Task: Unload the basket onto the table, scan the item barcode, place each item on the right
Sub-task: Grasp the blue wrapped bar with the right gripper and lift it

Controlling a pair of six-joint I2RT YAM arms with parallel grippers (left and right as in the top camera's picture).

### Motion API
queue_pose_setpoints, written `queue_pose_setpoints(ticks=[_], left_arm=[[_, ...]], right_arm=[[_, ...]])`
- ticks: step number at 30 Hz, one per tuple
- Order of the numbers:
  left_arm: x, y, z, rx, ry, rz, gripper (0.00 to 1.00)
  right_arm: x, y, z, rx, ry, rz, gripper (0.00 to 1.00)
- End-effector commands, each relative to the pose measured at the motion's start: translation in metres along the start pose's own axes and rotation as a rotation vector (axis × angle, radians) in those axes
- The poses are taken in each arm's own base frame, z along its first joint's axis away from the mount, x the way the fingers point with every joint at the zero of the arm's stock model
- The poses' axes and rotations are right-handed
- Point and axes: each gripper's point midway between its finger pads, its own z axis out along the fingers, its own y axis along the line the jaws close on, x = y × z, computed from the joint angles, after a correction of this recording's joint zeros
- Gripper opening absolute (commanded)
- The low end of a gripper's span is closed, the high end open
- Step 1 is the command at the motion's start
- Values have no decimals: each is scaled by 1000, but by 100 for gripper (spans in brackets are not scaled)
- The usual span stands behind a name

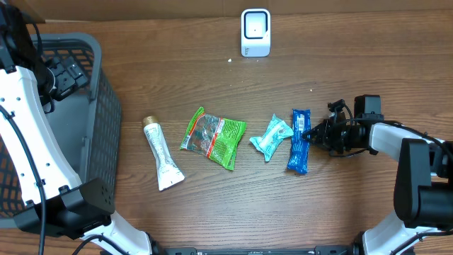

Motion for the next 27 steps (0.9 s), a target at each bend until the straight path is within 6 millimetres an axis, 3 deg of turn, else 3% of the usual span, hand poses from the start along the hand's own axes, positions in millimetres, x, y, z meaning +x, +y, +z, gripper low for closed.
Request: queue_pose_setpoints(ticks=[1,7,14,22,27], left_arm=[[2,-1,0,1,5,23,100],[2,-1,0,1,5,23,100],[2,-1,0,1,5,23,100],[2,-1,0,1,5,23,100],[2,-1,0,1,5,23,100]], right_arm=[[-4,1,-5,39,11,11,4],[-32,66,-67,38,-84,-126,4],[-22,152,-149,5,-239,-443,4],[38,253,-182,-329,-279,-869,4],[37,277,-179,-378,-300,-889,4]])
